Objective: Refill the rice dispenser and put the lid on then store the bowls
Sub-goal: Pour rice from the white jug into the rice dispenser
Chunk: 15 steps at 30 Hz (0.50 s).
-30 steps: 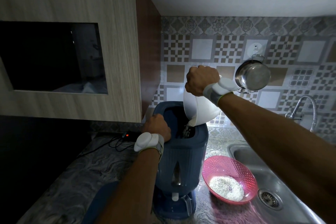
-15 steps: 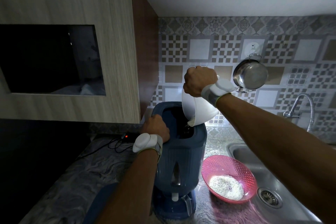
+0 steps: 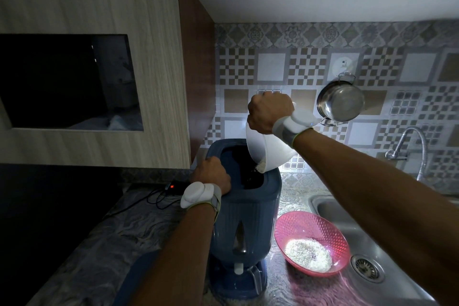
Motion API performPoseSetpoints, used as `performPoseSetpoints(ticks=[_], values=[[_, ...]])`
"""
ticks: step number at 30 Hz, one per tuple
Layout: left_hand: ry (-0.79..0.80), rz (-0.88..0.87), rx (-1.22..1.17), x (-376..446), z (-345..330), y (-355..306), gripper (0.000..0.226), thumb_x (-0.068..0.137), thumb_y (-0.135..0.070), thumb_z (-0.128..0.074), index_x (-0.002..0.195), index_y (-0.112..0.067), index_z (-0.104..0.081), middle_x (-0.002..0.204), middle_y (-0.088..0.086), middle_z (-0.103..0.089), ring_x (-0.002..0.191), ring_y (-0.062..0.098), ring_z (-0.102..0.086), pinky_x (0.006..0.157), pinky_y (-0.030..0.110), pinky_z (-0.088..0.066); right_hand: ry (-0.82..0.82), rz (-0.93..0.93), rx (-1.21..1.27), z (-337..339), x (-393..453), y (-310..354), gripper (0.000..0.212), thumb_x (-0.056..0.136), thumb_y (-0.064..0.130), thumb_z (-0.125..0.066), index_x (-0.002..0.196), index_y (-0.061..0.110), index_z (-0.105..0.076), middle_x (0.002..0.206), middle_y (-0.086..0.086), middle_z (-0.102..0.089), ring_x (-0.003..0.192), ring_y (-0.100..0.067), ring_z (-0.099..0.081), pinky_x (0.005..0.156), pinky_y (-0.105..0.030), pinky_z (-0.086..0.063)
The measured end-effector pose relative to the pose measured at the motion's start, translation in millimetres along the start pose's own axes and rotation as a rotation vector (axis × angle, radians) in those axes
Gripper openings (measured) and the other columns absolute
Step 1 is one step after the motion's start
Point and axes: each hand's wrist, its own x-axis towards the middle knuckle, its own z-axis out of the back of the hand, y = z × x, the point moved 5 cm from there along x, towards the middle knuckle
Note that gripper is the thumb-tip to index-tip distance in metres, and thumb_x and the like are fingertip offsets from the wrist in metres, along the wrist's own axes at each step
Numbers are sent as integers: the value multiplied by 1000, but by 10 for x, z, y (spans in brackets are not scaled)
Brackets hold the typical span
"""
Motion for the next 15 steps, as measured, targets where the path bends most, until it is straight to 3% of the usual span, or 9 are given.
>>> performPoseSetpoints(ticks=[15], values=[[-10, -13, 7, -5, 12, -9, 25, 87, -16, -59, 106, 0, -58, 111, 15, -65, 99, 30, -64, 75, 33, -50, 2, 34, -7, -12, 17, 32, 43, 87, 32, -57, 54, 21, -31, 50, 2, -37, 45, -14, -41, 55, -23, -36]])
